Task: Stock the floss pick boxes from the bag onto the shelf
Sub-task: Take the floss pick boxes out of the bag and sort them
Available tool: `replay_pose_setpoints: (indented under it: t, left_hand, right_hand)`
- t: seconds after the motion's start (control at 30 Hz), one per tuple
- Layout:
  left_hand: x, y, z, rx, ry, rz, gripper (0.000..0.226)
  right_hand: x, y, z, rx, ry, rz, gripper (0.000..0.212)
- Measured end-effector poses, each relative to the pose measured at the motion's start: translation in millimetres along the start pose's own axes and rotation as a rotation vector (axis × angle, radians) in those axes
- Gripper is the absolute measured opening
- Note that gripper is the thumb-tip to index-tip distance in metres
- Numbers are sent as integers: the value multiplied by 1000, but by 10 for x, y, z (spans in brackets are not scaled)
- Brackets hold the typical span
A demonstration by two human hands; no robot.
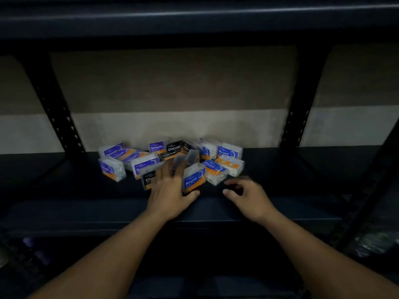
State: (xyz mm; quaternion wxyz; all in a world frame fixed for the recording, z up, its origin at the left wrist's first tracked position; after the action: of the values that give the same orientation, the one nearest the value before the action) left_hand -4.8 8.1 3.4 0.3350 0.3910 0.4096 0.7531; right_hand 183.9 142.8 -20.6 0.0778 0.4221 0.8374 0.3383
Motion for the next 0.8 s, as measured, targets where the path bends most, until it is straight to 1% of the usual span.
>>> replay_pose_setpoints:
  t: [0.03, 0.07, 0.1, 0.2, 0.27, 0.3, 0.37, 0.4, 0.53, 0.67, 0.73, 0.8]
  left_hand:
    - [127, 8, 24, 112, -79, 26, 93]
    - [234, 8, 59, 204, -131, 31, 92]
    - [363, 12, 82, 250, -161, -9, 91]
    - [689, -60, 111, 309, -191, -198, 90]
    - [794, -136, 88, 370, -194, -258, 90]
    - [832, -165, 77, 380, -210, -249, 88]
    - [874, -194, 64, 363, -235, -217, 83]
    - [883, -213, 57, 354, -244, -207, 81]
    - [895, -206, 36, 401, -249, -208, 82]
    - [818, -166, 100, 440, -315, -172, 80]
    - [755, -168, 118, 414, -339, -144, 79]
    - [708, -183, 115, 372, -341, -125, 80]
  right_hand:
    - [62, 23, 14, -98, 64, 88, 37]
    - [144, 45, 34, -225, 83, 143, 42]
    - [216, 56, 50, -294, 100, 150, 50]
    - [441, 51, 38, -411, 98, 52, 84]
    - [607, 28, 67, -453, 85, -33, 99]
    - [677, 13, 77, -474, 69, -82, 103]
    - [786, -24, 122, -504, 41, -152, 105]
    - [823, -55, 156, -509, 41, -156, 103]
    - [857, -120, 211, -483, 2, -105, 93]
    - [752, -86, 129, -512, -8, -49, 81]
    - [661, -53, 107, -532, -22, -10, 80]
    - [570, -25, 95, -563, -22, -3, 83]
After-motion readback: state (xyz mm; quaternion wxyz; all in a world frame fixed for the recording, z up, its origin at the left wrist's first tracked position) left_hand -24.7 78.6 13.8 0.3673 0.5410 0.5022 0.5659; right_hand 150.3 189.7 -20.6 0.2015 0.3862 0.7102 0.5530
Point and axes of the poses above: each hand's wrist, its own x-axis towards the middle knuckle, its own y-axis out of the back of the hand, z = x × y, the point moved 1 cm from there along x, towards the middle knuckle, and after that the axes turned 2 degrees about -z, right-handed, at the moved point
